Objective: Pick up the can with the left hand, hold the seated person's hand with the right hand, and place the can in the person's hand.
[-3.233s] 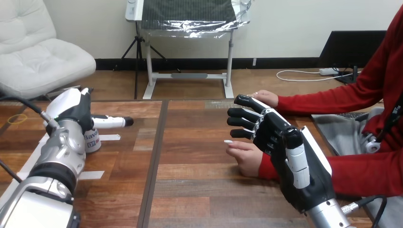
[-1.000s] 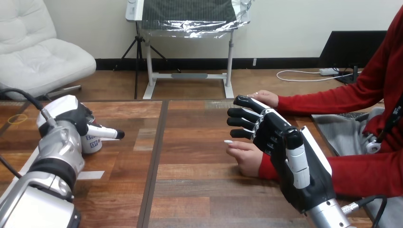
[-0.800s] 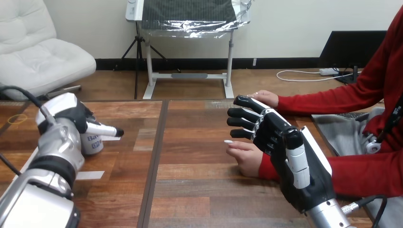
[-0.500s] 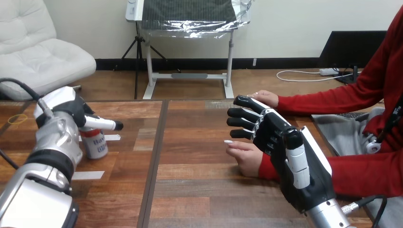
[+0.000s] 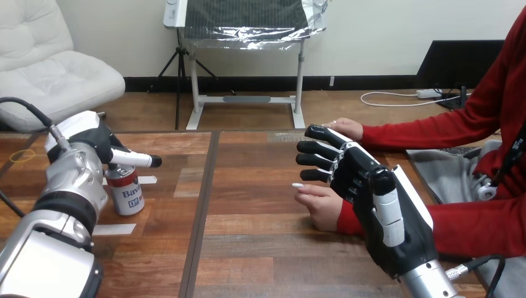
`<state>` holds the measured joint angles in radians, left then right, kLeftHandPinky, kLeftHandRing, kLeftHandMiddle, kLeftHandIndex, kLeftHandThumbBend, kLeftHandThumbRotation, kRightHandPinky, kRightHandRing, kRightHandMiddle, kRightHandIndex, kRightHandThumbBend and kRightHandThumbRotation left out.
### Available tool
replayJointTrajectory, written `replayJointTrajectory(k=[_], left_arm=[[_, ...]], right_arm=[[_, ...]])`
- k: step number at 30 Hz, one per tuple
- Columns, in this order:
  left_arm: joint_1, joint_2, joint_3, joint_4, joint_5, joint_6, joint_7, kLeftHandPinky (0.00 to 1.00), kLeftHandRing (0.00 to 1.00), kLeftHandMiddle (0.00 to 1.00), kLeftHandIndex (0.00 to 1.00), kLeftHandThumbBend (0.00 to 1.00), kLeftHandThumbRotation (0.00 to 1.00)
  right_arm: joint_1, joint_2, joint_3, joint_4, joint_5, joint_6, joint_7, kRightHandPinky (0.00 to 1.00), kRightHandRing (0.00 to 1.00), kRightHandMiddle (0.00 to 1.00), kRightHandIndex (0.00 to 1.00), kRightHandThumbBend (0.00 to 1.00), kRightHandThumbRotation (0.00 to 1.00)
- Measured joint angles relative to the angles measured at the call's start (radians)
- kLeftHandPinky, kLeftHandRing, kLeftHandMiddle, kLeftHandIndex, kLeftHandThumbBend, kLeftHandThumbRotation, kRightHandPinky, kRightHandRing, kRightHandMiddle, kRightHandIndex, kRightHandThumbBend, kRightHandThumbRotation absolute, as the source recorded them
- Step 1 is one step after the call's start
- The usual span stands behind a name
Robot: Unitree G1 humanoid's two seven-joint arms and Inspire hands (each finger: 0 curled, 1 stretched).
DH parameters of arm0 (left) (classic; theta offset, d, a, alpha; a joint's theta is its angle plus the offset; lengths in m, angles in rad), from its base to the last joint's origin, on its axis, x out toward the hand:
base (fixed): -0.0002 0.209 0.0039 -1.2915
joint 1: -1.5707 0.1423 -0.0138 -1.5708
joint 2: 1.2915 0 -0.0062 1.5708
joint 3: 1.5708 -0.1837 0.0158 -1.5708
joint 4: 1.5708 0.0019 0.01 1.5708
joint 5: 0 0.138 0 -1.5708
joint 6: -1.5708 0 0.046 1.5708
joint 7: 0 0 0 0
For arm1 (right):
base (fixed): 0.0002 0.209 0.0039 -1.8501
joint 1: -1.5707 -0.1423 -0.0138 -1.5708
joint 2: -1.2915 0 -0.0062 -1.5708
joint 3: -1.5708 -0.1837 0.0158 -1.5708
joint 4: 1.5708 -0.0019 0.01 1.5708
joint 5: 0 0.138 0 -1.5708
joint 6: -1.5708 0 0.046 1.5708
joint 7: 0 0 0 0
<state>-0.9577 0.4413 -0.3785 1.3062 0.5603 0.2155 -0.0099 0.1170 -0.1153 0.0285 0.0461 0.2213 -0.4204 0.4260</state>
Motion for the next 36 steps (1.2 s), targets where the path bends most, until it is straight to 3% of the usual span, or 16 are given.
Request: replayJointTrajectory(k=[20, 26, 29, 34, 36], left_arm=[[-0.002, 0.005, -0.003, -0.004, 0.000, 0.007, -0.013, 0.42, 0.58, 0.65, 0.69, 0.85, 0.57], [-0.002, 0.006, -0.001, -0.005, 0.000, 0.007, -0.013, 0.36, 0.52, 0.58, 0.67, 0.85, 0.55], [-0.002, 0.006, -0.001, -0.006, 0.000, 0.007, -0.013, 0.38, 0.57, 0.63, 0.69, 0.85, 0.55], [-0.002, 0.007, -0.002, -0.007, 0.000, 0.004, -0.004, 0.61, 0.79, 0.81, 0.80, 0.87, 0.56], [-0.001, 0.007, -0.002, -0.007, 0.000, 0.002, 0.003, 0.66, 0.83, 0.84, 0.82, 0.88, 0.56]], right_arm=[[0.000, 0.000, 0.000, 0.000, 0.000, 0.000, 0.000, 0.73, 0.79, 0.81, 0.84, 0.90, 1.00], [0.000, 0.000, 0.000, 0.000, 0.000, 0.000, 0.000, 0.73, 0.79, 0.81, 0.85, 0.89, 1.00], [0.000, 0.000, 0.000, 0.000, 0.000, 0.000, 0.001, 0.73, 0.79, 0.81, 0.85, 0.89, 1.00], [0.000, 0.000, 0.000, 0.000, 0.000, 0.000, 0.001, 0.73, 0.79, 0.81, 0.85, 0.89, 1.00], [0.000, 0.000, 0.000, 0.000, 0.000, 0.000, 0.001, 0.73, 0.79, 0.81, 0.85, 0.89, 1.00]])
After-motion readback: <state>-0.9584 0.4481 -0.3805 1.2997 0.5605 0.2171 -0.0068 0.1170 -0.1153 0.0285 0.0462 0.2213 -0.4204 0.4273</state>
